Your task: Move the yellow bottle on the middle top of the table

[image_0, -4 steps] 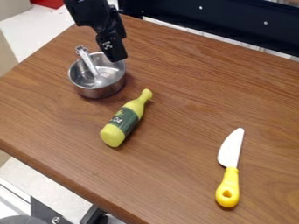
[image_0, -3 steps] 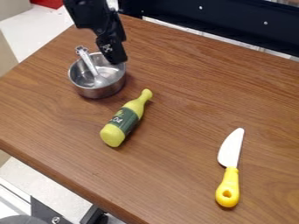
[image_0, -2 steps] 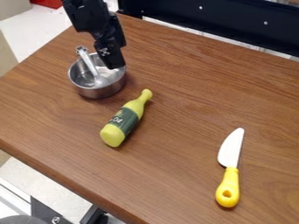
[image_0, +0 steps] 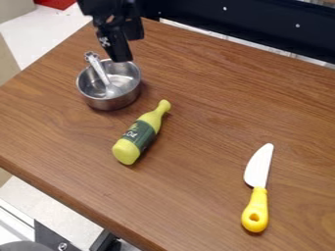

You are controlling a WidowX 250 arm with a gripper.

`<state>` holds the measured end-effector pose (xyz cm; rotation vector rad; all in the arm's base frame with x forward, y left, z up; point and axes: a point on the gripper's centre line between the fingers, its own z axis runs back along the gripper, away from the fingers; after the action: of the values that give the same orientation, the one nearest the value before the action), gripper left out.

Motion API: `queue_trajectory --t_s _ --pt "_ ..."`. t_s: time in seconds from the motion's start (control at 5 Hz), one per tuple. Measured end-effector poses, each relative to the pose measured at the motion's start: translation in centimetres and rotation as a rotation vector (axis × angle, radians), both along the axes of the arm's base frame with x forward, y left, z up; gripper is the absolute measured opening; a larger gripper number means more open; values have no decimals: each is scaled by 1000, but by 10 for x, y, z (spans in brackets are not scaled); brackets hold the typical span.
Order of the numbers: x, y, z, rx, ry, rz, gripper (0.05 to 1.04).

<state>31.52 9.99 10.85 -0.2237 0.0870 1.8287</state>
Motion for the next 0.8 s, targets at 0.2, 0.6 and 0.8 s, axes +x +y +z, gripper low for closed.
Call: queue_trajectory --t_s 0.2,0.6,0.8 --pt "4 -4 -2 50 -53 -252 1001" --pt "12 -16 2 168 -101 -765 1001" --pt "17 -21 3 201 -80 -1022 1001"
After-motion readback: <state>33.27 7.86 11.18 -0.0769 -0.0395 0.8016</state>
